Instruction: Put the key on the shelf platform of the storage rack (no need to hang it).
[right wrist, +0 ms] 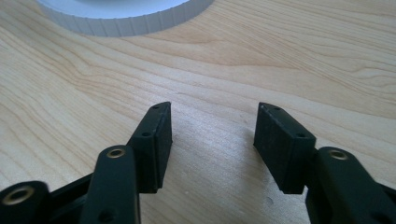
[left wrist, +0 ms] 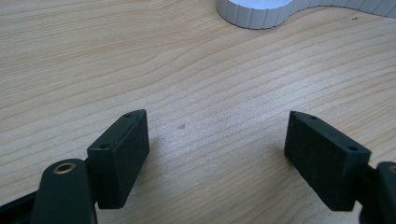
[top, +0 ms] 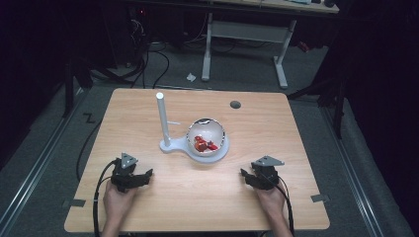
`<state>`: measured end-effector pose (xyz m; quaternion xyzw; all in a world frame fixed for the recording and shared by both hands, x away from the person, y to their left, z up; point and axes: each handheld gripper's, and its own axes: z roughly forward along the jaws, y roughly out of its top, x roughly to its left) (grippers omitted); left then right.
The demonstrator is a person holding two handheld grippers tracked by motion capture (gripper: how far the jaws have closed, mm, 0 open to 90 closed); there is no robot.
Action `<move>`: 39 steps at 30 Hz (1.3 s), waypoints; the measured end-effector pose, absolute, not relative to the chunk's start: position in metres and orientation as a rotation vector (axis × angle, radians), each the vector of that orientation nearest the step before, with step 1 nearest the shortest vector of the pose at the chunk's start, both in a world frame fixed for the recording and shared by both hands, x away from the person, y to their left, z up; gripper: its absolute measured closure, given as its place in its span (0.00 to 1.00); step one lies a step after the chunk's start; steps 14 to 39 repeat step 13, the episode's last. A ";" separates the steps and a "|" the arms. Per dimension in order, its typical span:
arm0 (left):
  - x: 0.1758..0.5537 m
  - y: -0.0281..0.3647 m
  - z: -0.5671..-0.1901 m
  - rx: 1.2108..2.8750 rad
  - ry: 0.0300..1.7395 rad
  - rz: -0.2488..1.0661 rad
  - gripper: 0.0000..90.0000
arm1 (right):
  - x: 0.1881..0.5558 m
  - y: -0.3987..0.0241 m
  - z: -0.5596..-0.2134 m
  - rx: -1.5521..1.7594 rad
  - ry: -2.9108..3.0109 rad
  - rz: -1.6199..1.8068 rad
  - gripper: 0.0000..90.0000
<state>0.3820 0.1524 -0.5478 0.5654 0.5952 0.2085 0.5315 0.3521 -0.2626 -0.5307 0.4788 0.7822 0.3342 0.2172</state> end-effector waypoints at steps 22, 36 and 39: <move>0.382 0.152 -0.548 1.349 1.418 0.497 0.25 | 0.352 -0.262 -0.531 1.323 2.170 0.925 0.48; 0.382 0.152 -0.548 1.349 1.418 0.497 0.25 | 0.352 -0.262 -0.531 1.323 2.170 0.925 0.48; 0.382 0.152 -0.548 1.349 1.418 0.497 0.25 | 0.352 -0.262 -0.531 1.323 2.170 0.925 0.48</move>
